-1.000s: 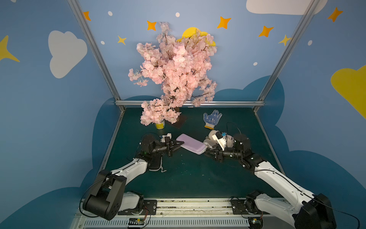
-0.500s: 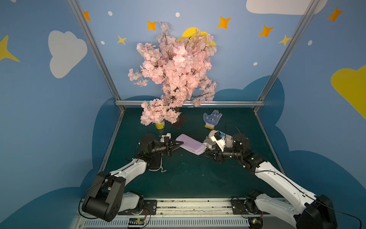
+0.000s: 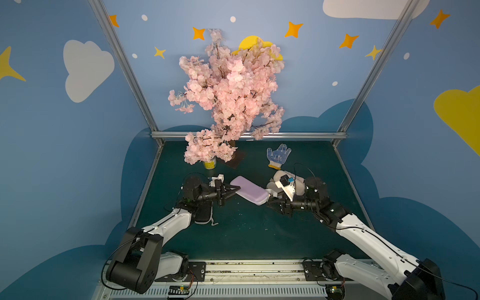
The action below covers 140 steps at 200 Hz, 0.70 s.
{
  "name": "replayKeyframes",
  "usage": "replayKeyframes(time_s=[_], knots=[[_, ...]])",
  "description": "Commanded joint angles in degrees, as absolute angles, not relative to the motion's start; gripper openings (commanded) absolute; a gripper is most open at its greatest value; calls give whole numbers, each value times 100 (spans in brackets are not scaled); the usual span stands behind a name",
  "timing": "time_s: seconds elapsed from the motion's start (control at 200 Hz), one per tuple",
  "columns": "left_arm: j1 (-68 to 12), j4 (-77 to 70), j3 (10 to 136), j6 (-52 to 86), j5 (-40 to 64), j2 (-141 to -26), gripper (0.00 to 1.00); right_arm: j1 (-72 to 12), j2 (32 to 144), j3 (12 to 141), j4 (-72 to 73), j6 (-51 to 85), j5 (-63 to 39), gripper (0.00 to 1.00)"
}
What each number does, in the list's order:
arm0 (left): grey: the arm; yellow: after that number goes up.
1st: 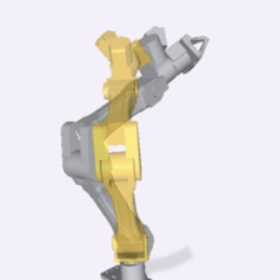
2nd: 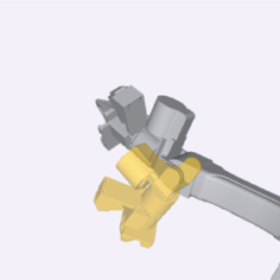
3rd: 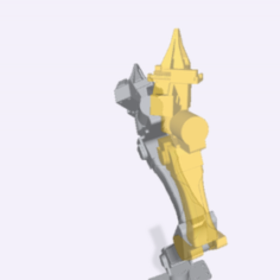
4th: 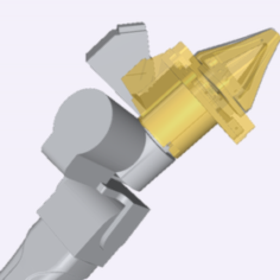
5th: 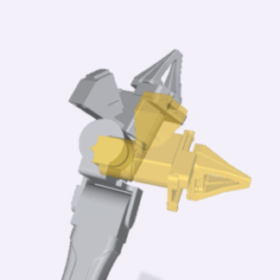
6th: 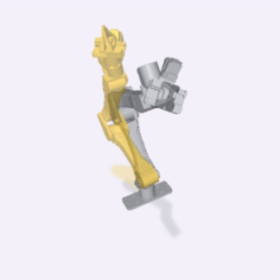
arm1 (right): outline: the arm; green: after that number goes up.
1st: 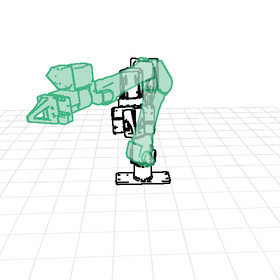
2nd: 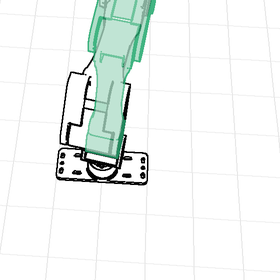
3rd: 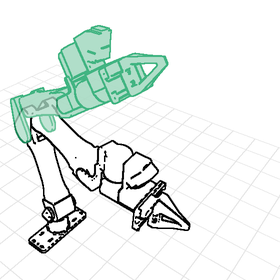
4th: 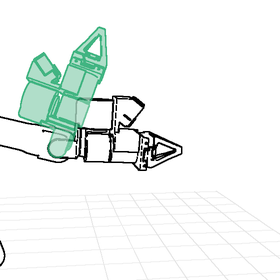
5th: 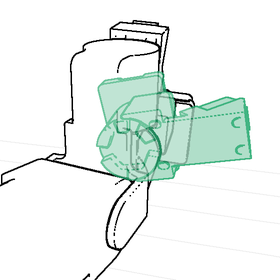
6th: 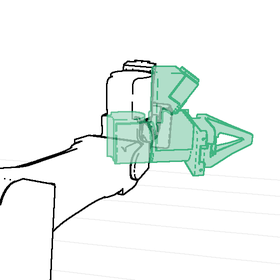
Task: Put umbrellas into zippered umbrella sleeves
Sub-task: Place the umbrella sleeve at the center of the board.
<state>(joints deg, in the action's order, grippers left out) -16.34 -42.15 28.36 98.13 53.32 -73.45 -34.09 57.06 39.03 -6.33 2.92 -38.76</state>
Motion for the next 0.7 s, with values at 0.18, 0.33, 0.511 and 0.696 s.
replayKeyframes(time_s=[0.18,0.33,0.511,0.696], knots=[[-1560,-1239,3284,6353,5272,-7681,3,-3322,5109,3377,-1254,1922,-2074,57],[-1710,-1941,3454,6274,5601,-8853,3,-3301,5109,2578,-748,2298,-1964,55],[-1758,-1934,3645,5926,5680,-9978,4,-3659,5606,2654,-994,2178,-1843,48],[-1757,258,4254,4626,4895,-9827,30,-3827,6210,2920,-1062,1943,-1739,44]])
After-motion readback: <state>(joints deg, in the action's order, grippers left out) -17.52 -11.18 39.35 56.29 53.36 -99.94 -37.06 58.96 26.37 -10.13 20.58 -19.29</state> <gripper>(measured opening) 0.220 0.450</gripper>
